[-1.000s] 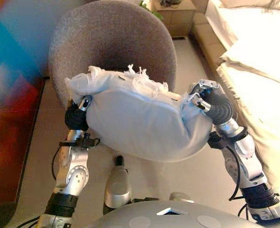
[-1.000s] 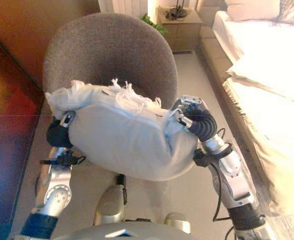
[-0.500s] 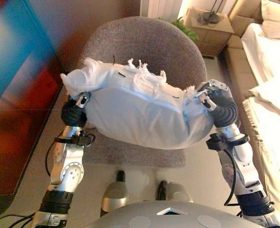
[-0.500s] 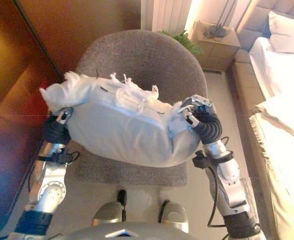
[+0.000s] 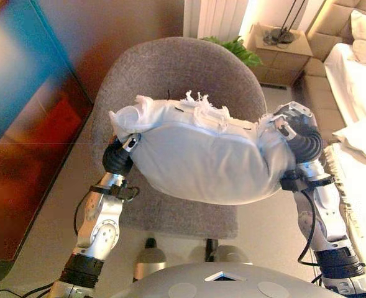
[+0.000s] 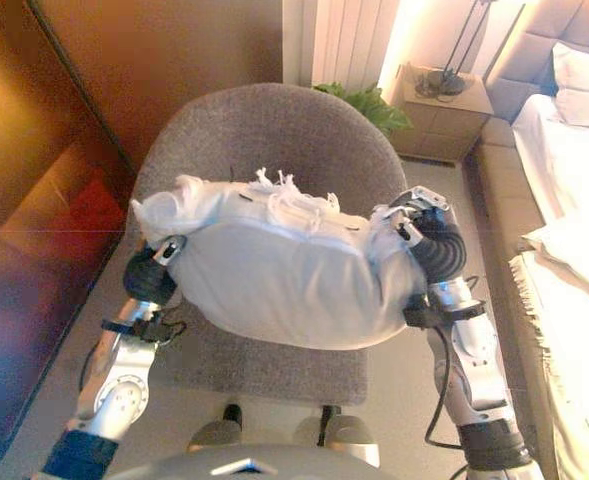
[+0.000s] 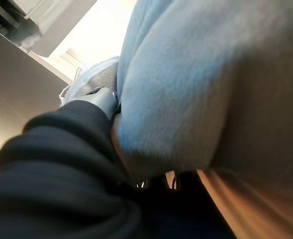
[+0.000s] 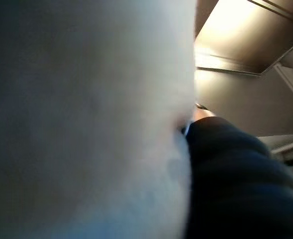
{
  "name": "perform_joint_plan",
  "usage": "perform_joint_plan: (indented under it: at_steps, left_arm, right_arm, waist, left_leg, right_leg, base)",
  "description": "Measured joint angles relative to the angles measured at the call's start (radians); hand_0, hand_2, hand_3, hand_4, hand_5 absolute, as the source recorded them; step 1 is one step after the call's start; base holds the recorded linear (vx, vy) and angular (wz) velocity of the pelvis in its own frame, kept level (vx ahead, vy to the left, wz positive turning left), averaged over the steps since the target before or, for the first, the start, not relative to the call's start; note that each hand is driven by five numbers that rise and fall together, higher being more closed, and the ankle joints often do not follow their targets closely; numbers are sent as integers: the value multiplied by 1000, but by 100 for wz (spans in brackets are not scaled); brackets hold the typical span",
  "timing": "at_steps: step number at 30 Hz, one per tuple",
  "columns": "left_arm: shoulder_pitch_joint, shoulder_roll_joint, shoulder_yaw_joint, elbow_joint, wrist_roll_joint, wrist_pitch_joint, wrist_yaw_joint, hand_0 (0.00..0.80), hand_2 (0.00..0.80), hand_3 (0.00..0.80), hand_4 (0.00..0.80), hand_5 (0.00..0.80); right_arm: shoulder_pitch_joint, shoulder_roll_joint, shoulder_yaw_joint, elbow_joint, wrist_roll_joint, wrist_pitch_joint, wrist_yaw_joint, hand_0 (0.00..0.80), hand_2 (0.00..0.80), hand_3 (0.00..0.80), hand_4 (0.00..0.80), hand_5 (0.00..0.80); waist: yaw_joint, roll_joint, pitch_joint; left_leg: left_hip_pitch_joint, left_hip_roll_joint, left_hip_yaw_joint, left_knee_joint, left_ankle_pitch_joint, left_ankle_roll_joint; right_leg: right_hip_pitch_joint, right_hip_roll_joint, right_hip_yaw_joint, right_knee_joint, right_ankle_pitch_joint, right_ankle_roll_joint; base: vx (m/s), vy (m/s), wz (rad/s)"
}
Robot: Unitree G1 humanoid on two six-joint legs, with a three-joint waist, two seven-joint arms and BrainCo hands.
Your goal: Pick up the cushion and take it to the sofa
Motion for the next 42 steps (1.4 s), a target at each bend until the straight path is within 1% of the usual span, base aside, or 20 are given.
perform_joint_plan:
  at_steps: [2,3,4,5,6,8,11,14,16,17,18,19,22,24,27,30,32,37,40,42]
  left_arm:
    - [3,0,5,0,1,-7,31,800,800,800,800,800]
    - [6,-1,4,0,2,-8,49,800,800,800,800,800]
    - [8,-5,4,1,13,-8,68,800,800,800,800,800]
    - [11,-15,1,4,36,-7,81,800,800,800,800,800]
    - [12,-30,-5,9,43,-4,94,800,800,800,800,800]
    - [12,-49,-13,18,80,2,118,800,800,800,800,800]
    - [12,-51,-21,30,111,38,156,800,800,800,800,800]
    - [13,-51,-24,32,121,90,194,800,800,800,800,800]
    - [12,-51,-25,32,150,115,216,800,800,800,800,800]
    - [12,-51,-26,33,156,121,218,800,800,800,800,800]
    - [12,-52,-27,36,167,141,228,800,800,800,800,800]
    - [8,-53,-34,50,180,146,233,800,800,800,800,800]
    - [-21,-52,-51,126,198,173,272,800,800,800,800,800]
    - [-63,-53,-73,198,210,176,308,800,800,800,800,800]
    - [-132,-61,-90,264,236,199,377,800,800,800,800,800]
    - [-202,-84,-91,306,237,216,426,800,800,800,800,800]
    - [-239,-90,-91,323,238,226,440,800,800,800,800,800]
    - [-345,-107,-94,431,264,246,470,800,800,800,800,800]
    - [-431,-116,-120,550,273,250,494,800,800,800,800,800]
    - [-520,-136,-134,687,273,253,504,800,800,800,800,800]
  right_arm:
    - [6,0,16,4,0,4,19,800,800,800,800,800]
    - [5,-1,26,4,0,5,22,800,800,800,800,800]
    - [5,-4,34,8,0,5,22,800,800,800,800,800]
    - [5,-8,41,18,0,5,22,800,800,800,800,800]
    - [5,-14,43,28,0,5,21,800,800,800,800,800]
    - [3,-20,47,54,0,9,5,800,800,800,800,800]
    - [2,-18,59,94,-2,46,-35,800,800,800,800,800]
    - [4,-6,63,131,-3,95,-58,800,800,800,800,800]
    - [4,13,67,155,-4,115,-67,800,800,800,800,800]
    - [4,14,68,162,-4,118,-68,800,800,800,800,800]
    - [4,17,74,181,-4,131,-78,800,800,800,800,800]
    - [2,23,78,199,-4,131,-83,800,800,800,800,800]
    - [-29,49,114,300,-4,131,-113,800,800,800,800,800]
    - [-70,48,137,372,-4,137,-128,800,800,800,800,800]
    - [-164,57,163,487,-3,142,-145,800,800,800,800,800]
    - [-268,87,165,594,-3,150,-177,800,800,800,800,800]
    - [-308,89,167,616,-3,157,-207,800,800,800,800,800]
    - [-428,93,201,698,-2,167,-292,800,800,800,800,800]
    - [-505,112,212,793,7,183,-347,800,800,800,800,800]
    - [-586,124,226,900,25,211,-373,800,800,800,800,800]
  waist:
    - [5,-2,-1]
    - [6,-3,-1]
    - [8,9,-4]
    - [6,28,-12]
    - [6,49,-17]
    - [30,68,-14]
    - [32,73,-13]
    - [30,75,-14]
    - [28,77,-16]
    - [29,77,-17]
    - [29,75,-19]
    - [29,73,-20]
    - [31,66,-27]
    - [37,65,-27]
    - [53,62,-26]
    - [59,50,-21]
    - [60,43,-25]
    - [61,36,-23]
    - [59,35,-22]
    - [56,36,-22]
  left_leg:
    - [-40,-5,-1,89,-24,3]
    - [-60,-10,2,124,-25,5]
    - [-66,-12,4,130,-27,8]
    - [-67,-7,6,122,-35,19]
    - [-67,0,14,106,-41,13]
    - [-68,-4,15,94,-44,14]
    - [-62,-16,7,64,-39,27]
    - [-31,-31,20,11,-17,41]
    - [-15,-37,19,-14,-8,42]
    - [-13,-38,19,-17,-7,42]
    - [-12,-42,13,-22,2,35]
    - [-8,-44,9,-29,5,36]
    - [4,-48,2,-34,7,34]
    - [-1,-47,1,-37,8,33]
    - [-1,-47,0,-43,9,32]
    - [-5,-45,-5,-48,16,27]
    - [-18,-46,-15,-50,22,27]
    - [-38,-46,-25,-50,30,27]
    - [-49,-46,-26,-49,31,27]
    - [-69,-47,-25,-47,37,26]
  right_leg:
    - [-9,-11,0,15,-18,-6]
    - [-10,-22,-2,18,-20,-8]
    - [-10,-20,-7,18,-20,-9]
    - [-12,-14,-10,18,-20,-10]
    - [-19,-7,-14,22,-20,-10]
    - [-45,-10,-6,38,-18,-11]
    - [-52,-28,-9,41,-8,-3]
    - [-41,-42,-10,28,0,10]
    - [-14,-41,-16,-6,17,21]
    - [-9,-41,-18,-14,21,23]
    - [14,-42,-30,-52,38,22]
    - [30,-42,-37,-76,49,23]
    - [71,-42,-60,-122,62,24]
    - [67,-41,-64,-122,62,24]
    - [64,-41,-66,-122,63,24]
    - [63,-39,-74,-122,63,24]
    - [59,-40,-87,-122,64,23]
    - [49,-40,-101,-122,64,22]
    - [40,-41,-104,-122,64,22]
    - [20,-41,-103,-122,70,20]
  base:
    - [118,-118,3]
    - [146,-49,8]
    - [171,-24,14]
    - [164,8,17]
    - [140,22,13]
    - [118,64,-17]
    - [186,117,-11]
    - [198,74,0]
    - [144,46,6]
    - [147,43,12]
    - [139,38,18]
    - [143,41,23]
    - [46,15,18]
    - [4,-10,7]
    - [18,-29,2]
    - [45,-45,6]
    - [24,-31,18]
    - [-7,-21,12]
    - [-14,0,1]
    - [-173,9,-2]
